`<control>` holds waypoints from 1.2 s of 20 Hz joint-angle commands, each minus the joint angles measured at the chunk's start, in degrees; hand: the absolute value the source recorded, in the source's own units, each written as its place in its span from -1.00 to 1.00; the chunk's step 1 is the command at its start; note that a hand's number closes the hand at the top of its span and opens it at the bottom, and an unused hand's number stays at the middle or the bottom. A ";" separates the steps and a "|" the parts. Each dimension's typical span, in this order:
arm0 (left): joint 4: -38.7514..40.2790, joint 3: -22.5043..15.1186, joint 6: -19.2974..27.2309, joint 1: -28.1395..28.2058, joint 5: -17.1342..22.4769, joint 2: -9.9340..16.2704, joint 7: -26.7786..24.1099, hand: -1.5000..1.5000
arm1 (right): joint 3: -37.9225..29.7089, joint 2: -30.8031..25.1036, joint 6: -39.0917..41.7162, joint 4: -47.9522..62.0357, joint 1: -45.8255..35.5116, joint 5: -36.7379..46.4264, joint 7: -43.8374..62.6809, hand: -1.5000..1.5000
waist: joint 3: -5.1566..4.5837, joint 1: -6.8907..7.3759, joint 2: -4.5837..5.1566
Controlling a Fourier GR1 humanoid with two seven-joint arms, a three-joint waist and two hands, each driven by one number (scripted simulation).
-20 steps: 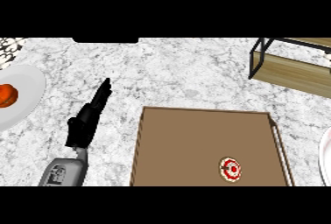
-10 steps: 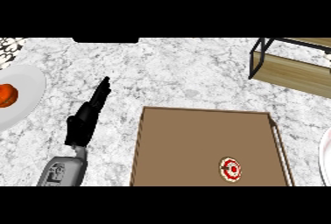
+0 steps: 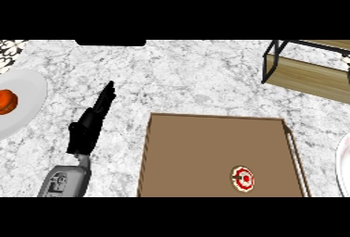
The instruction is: Pick the lemon from the tray and place it in the tiered shelf
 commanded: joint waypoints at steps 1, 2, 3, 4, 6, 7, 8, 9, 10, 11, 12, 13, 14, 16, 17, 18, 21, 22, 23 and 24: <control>-0.39 0.52 -1.56 1.43 1.28 0.54 -1.57 0.00 | -1.07 -3.57 -0.92 6.17 -0.70 1.75 2.13 -1.00 | 0.05 0.48 0.13; 2.33 0.05 -1.12 2.33 0.19 0.12 -4.26 0.00 | -0.29 -2.54 -0.02 2.01 0.94 1.25 3.35 -1.00 | 0.02 -0.26 -0.11; 5.33 0.20 1.74 -0.01 -1.17 -1.78 -5.65 0.00 | 0.34 0.03 -1.67 -0.15 1.10 0.86 4.42 -1.00 | 0.02 -0.47 -0.12; 1.17 0.52 0.53 -0.35 -0.07 -0.70 0.24 0.00 | -1.30 -0.72 -2.69 -0.50 2.06 -1.77 2.18 -1.00 | 0.05 -0.33 -0.18; 3.52 1.19 -0.07 -0.97 0.01 -0.16 -2.93 0.00 | -1.14 -0.85 -0.76 -1.68 0.92 -2.68 3.48 -1.00 | 0.03 -0.43 -0.16; -2.86 0.30 0.18 -0.32 0.07 -0.12 2.86 0.00 | -3.75 -1.26 -1.40 -4.50 4.07 -7.84 -1.59 -1.00 | 0.09 -0.62 -0.40; 1.15 0.81 -0.12 0.11 0.06 -0.13 -0.70 0.00 | -3.11 -0.49 0.62 -7.52 5.03 -8.24 0.41 -1.00 | 0.05 -0.97 -0.40; 0.36 2.12 -1.39 -1.94 1.86 0.62 1.48 0.00 | -3.68 -1.62 0.29 -4.51 1.93 -9.15 -1.06 -1.00 | 0.06 -0.40 -0.20; -0.96 0.21 0.40 -1.25 -0.26 -0.64 2.39 0.00 | -3.40 0.87 0.59 -8.38 3.65 -11.06 -1.49 -1.00 | 0.06 -0.73 -0.40; 0.22 -1.93 1.40 2.85 -1.90 -2.34 -1.11 0.00 | -2.22 1.19 3.83 -10.84 2.73 -10.37 2.00 -1.00 | 0.02 -0.89 -0.51; -2.13 -1.28 0.81 2.74 -1.09 -1.57 0.18 0.00 | -3.54 0.68 -0.26 -6.05 1.84 -11.49 -1.02 -1.00 | 0.06 -0.03 -0.19; -1.21 1.11 -0.83 -2.76 0.71 0.14 4.36 0.00 | -2.80 0.35 3.16 -8.58 2.06 -12.01 0.49 -1.00 | 0.05 -0.53 -0.28; 0.92 0.76 -0.45 1.05 -0.16 0.03 -1.73 0.00 | -2.80 -0.84 5.32 -9.78 1.09 -13.30 -0.05 -1.00 | 0.03 -0.53 -0.28; -0.01 0.05 -0.09 -0.09 -0.92 -0.27 0.84 0.00 | -3.72 0.55 5.00 -13.04 4.54 -16.25 -0.51 -1.00 | 0.04 -0.82 -0.38; -2.32 -0.17 -0.65 1.84 -0.18 -0.39 0.16 0.00 | -2.70 -0.86 6.12 -12.44 2.23 -15.31 0.54 -1.00 | 0.04 -0.45 -0.34; -1.34 1.75 -1.59 1.24 0.92 1.16 0.12 0.00 | -3.17 -1.74 6.69 -13.49 1.86 -16.35 0.10 -1.00 | 0.03 -0.51 -0.33; 0.63 2.69 -1.43 -1.13 0.85 1.54 0.09 0.00 | -4.38 -0.29 1.02 -13.10 -1.06 -16.21 2.70 -1.00 | 0.02 -0.34 -0.21; 0.73 2.51 -2.31 -0.91 1.35 1.71 0.73 0.00 | -7.86 -2.53 0.84 -14.26 0.79 -20.64 -1.59 -1.00 | 0.07 -0.65 -0.22; 0.12 -0.19 0.16 -0.58 -1.06 -0.99 1.27 0.00 | -6.63 0.70 -1.46 -17.90 0.28 -19.15 2.43 -1.00 | 0.04 -0.92 -0.44; -1.40 1.10 -0.41 0.08 0.37 -0.29 1.08 0.00 | -7.85 -2.82 -0.50 -17.28 -2.28 -19.72 2.39 -1.00 | 0.04 -0.53 -0.43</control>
